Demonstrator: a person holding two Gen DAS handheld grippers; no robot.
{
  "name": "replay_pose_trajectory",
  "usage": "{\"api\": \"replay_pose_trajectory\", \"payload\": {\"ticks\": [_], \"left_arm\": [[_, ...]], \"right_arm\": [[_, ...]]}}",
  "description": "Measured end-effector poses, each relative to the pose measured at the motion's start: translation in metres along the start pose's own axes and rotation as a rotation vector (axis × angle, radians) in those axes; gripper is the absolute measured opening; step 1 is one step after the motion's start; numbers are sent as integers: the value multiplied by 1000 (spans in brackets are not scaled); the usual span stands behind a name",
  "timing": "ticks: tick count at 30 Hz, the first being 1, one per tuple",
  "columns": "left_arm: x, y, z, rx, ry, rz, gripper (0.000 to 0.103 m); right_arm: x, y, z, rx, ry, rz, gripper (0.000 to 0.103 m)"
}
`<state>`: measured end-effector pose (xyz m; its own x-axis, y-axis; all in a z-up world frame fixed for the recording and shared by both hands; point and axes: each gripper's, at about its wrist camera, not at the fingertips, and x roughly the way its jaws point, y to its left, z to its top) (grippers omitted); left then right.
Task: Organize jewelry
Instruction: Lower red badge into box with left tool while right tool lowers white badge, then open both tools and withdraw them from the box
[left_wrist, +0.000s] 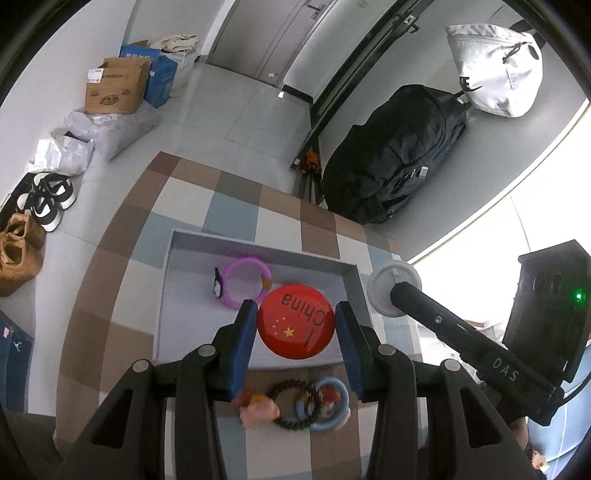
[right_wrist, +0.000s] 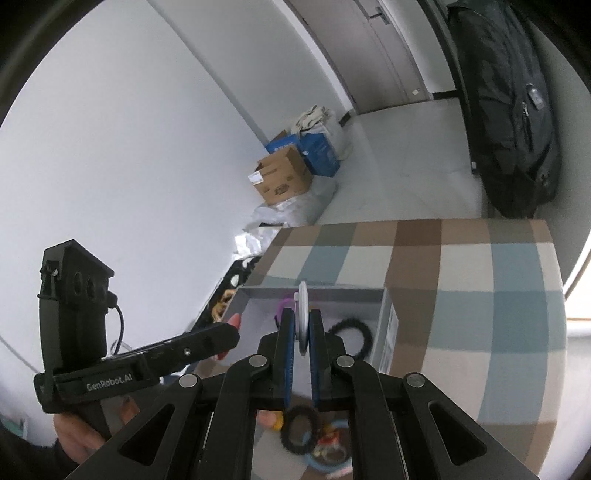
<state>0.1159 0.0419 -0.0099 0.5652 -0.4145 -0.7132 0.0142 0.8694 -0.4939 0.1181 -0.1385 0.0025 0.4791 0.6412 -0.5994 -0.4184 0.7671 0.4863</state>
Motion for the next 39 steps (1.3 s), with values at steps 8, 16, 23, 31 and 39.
{"api": "replay_pose_trajectory", "payload": {"ticks": [8, 16, 23, 31, 39], "left_arm": [[18, -2, 15, 18, 1, 18, 37], [38, 6, 16, 3, 43, 6, 37], [44, 6, 19, -6, 56, -45, 37], [37, 20, 23, -105, 50, -134, 66], [23, 15, 20, -82, 7, -105, 68]], "right_arm": [[23, -9, 10, -10, 32, 20, 6], [38, -24, 8, 26, 68, 34, 6], [47, -24, 7, 1, 97, -2, 9], [30, -20, 4, -66, 44, -62, 43], [4, -24, 1, -29, -43, -61, 74]]}}
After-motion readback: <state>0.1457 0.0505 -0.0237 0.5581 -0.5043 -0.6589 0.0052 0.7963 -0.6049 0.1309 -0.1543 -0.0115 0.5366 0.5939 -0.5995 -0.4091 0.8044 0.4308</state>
